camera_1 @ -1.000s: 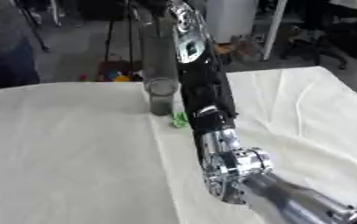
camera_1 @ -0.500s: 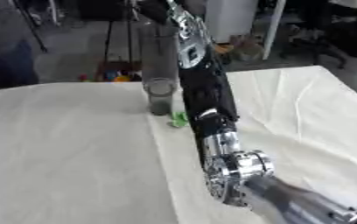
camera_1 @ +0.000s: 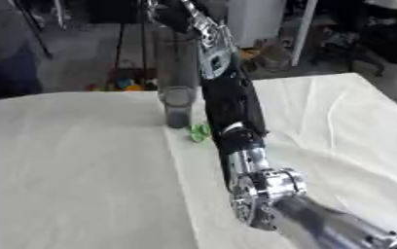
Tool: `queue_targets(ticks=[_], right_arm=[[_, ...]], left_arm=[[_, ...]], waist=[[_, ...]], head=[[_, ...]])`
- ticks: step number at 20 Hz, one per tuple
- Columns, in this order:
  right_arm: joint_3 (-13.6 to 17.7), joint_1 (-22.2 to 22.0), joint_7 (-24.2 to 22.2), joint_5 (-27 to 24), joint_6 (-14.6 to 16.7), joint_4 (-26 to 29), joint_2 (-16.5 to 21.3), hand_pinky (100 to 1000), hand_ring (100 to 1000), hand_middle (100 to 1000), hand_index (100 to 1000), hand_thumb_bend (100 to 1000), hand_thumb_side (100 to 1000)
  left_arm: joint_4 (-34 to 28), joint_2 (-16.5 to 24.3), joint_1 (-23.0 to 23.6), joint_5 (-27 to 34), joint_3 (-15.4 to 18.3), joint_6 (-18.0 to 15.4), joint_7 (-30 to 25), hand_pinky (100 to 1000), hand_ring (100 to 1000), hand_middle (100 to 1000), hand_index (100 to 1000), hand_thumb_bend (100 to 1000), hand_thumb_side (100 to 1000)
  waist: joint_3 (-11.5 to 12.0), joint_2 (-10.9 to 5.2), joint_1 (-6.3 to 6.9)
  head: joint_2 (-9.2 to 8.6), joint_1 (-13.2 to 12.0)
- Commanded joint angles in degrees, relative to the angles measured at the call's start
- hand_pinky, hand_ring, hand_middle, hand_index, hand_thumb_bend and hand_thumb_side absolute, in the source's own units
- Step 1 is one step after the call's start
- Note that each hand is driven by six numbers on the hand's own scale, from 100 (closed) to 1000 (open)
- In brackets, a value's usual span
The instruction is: Arrange flowers into the vase.
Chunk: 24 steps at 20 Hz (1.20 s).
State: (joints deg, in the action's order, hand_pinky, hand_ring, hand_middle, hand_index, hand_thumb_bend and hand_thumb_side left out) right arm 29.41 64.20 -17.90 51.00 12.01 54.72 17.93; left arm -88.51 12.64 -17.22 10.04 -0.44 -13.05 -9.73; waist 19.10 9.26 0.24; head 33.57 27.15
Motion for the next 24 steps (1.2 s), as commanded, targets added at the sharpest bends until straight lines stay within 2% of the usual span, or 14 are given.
queue_targets(ticks=[1,3,6,16,19,20,24], right_arm=[[0.3,1.1,-0.9,1.0,0.5,0.3,1.9,869,896,837,626,100,769],[0.2,1.2,-1.8,1.5,1.0,0.1,2.0,889,910,859,698,100,793],[0.1,1.2,-3.1,2.7,2.0,-0.1,2.1,908,923,879,753,100,800],[0.3,1.5,-5.7,7.5,4.5,0.1,2.8,956,956,924,834,104,818],[0.5,1.7,-6.5,8.4,4.8,0.0,3.0,956,956,924,834,104,818],[0.1,1.8,-7.6,9.0,5.0,-0.5,3.5,991,980,954,874,130,854],[-0.1,2.8,-12.5,10.6,6.0,-2.1,5.2,1000,999,977,912,175,888]], left_arm=[[-1.2,1.3,-0.6,0.2,0.4,-0.1,-0.3,592,672,744,820,757,843],[-1.2,1.3,-0.6,0.2,0.4,-0.1,-0.4,592,673,744,821,757,844],[-1.2,1.3,-0.5,0.2,0.5,-0.1,-0.4,592,673,745,821,757,844],[-1.1,1.4,-0.4,0.2,0.5,-0.1,-0.4,592,674,745,821,758,845],[-1.1,1.4,-0.3,0.2,0.5,-0.1,-0.4,592,674,745,821,758,845],[-1.1,1.5,-0.3,0.2,0.5,-0.1,-0.4,592,675,745,821,758,845],[-1.0,1.7,0.0,0.1,0.6,-0.1,-0.3,592,675,745,821,756,847]], waist=[[-0.1,-0.77,0.11],[-0.1,-0.76,0.08],[-0.1,-0.76,0.05],[-0.1,-0.81,-0.08],[-0.1,-0.83,-0.09],[-0.2,-0.91,-0.18],[-0.4,-1.14,-0.41]], head=[[-0.64,-0.1],[-0.59,-0.1],[-0.63,-0.2],[-0.63,-0.2],[-0.62,-0.2],[-0.52,-0.3],[-0.3,-0.5]])
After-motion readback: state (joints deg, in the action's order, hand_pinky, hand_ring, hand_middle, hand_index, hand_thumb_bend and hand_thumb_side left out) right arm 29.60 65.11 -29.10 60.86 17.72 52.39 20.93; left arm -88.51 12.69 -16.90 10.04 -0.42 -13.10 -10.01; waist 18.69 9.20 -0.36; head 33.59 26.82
